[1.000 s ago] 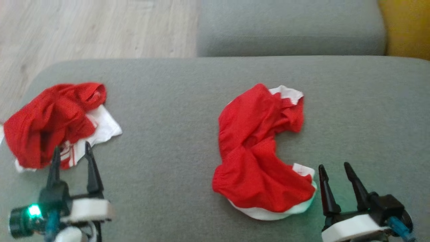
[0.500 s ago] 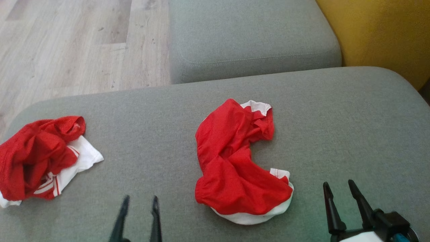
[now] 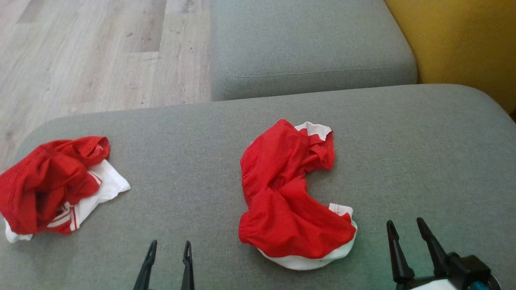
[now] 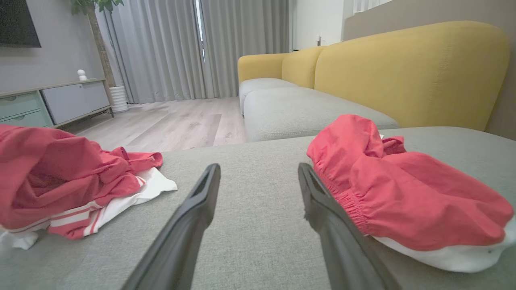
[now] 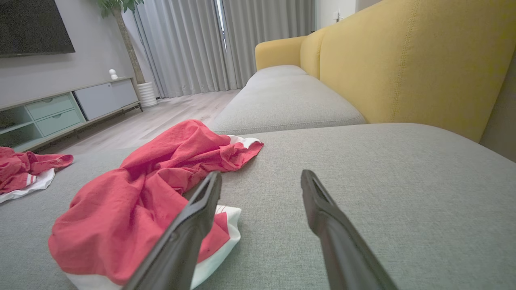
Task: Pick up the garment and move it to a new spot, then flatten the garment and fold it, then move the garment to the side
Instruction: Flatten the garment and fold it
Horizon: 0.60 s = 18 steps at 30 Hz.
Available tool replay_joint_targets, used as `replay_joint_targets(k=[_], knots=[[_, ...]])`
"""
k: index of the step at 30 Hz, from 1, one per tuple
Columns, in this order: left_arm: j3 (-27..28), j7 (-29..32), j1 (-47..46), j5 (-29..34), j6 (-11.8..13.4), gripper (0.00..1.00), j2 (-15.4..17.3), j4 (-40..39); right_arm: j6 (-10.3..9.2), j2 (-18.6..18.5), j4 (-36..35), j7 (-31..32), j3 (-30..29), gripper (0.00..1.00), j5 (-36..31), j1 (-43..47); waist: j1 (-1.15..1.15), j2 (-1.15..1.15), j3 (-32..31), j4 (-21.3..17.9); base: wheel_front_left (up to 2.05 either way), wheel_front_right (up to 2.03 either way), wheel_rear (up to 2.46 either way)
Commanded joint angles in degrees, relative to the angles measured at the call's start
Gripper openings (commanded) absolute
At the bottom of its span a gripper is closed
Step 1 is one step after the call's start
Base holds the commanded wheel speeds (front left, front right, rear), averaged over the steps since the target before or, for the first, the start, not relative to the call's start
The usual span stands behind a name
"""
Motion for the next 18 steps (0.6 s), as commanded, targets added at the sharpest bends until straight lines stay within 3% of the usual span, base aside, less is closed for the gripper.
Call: replay_joint_targets(k=[1, 18], knots=[[2.39, -0.54, -1.86, 0.00, -0.34, 1.00, -0.79, -1.55, 0.37, -0.33, -1.67, -0.22, 1.17, 1.00, 0.07, -1.25, 0.00, 0.00, 0.07, 0.16, 0.00, 0.00, 0.00], [3.80, -0.54, -1.64, -0.82, -1.94, 1.00, -1.73, -0.06, 0.37, -0.17, -1.33, -0.22, 1.24, 1.00, -0.39, -1.60, 0.00, 0.00, 0.56, 0.38, 0.00, 0.00, 0.00]])
